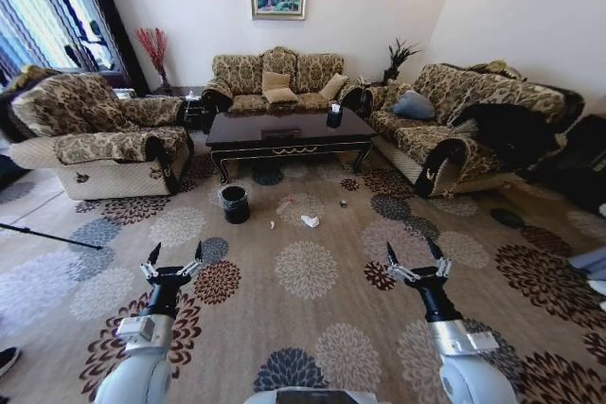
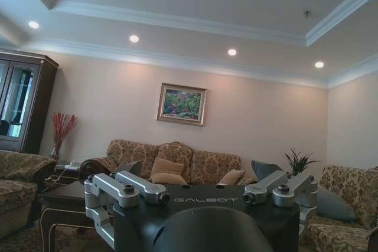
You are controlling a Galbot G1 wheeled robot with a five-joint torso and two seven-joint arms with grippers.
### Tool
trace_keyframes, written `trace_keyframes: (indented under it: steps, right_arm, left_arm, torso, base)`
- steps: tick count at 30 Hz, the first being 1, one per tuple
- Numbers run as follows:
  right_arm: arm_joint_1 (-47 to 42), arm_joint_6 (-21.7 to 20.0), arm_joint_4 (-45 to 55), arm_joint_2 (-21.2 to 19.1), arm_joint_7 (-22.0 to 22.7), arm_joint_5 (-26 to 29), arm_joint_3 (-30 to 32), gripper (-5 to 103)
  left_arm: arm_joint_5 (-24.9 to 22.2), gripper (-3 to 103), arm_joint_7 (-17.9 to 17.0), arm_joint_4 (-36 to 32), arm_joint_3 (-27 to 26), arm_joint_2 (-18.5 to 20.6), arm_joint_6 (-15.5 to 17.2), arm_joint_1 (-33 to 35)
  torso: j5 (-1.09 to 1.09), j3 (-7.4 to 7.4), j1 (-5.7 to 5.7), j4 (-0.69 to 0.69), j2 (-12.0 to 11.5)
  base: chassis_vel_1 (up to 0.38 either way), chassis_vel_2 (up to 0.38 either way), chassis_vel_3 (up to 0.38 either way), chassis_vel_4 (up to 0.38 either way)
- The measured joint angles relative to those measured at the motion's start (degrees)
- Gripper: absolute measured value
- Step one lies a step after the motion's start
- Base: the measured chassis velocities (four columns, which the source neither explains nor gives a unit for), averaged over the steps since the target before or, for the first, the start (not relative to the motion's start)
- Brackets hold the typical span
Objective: Move to the front of the table and pick up the trash from the floor, then place it into the trash bin.
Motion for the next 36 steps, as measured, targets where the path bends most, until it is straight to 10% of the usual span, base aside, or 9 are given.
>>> trace_keyframes:
  steps: [36]
  right_arm:
    - [-0.4,1.1,0.0,1.4,1.7,-0.5,1.0,100]
  left_arm:
    - [0.9,100,-1.4,0.8,-0.1,-0.3,-0.8,-1.0]
  torso:
    - [0.0,-1.06,-0.93,0.0,-2.0]
  base:
    - [0.0,0.0,0.0,0.0]
